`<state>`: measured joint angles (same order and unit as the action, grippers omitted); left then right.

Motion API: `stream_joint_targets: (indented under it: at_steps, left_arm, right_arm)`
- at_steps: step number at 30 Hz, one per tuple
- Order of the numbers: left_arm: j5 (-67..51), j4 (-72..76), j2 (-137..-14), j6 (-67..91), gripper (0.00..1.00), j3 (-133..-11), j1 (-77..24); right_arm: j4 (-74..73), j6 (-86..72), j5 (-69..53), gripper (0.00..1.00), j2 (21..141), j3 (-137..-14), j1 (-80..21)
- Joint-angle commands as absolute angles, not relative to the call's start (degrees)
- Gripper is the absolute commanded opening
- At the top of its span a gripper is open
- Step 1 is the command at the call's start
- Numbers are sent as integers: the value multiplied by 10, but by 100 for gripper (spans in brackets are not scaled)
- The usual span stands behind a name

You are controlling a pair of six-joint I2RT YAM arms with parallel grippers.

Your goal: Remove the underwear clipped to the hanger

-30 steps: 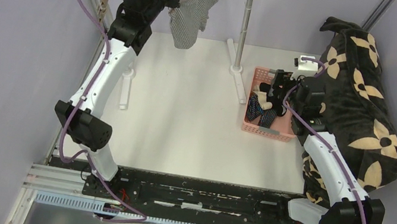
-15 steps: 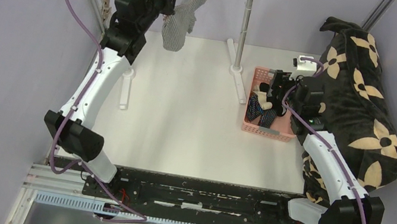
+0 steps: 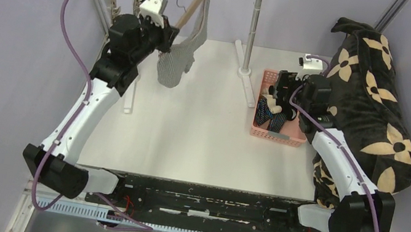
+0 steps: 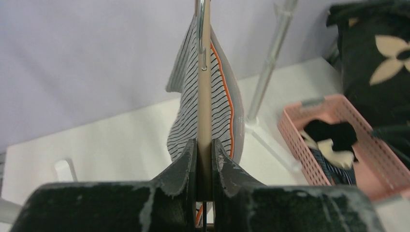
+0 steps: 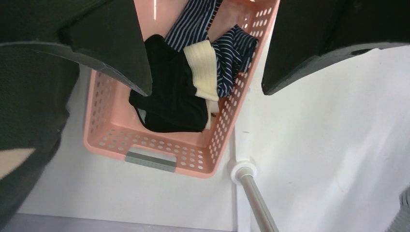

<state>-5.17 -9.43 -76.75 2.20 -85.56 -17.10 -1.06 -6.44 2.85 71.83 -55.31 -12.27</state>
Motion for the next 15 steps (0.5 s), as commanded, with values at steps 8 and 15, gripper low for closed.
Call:
stream_joint_targets:
  at_steps: [8,15]
  left_arm:
    - [-364,-179,-572,-117,3,-676,-168]
    - [-568,-166,-529,-117,3,-630,-71]
  right_arm:
    - [-84,-49,-264,96,802,-772,-112]
    - [-68,-50,-572,96,806,-830,-92]
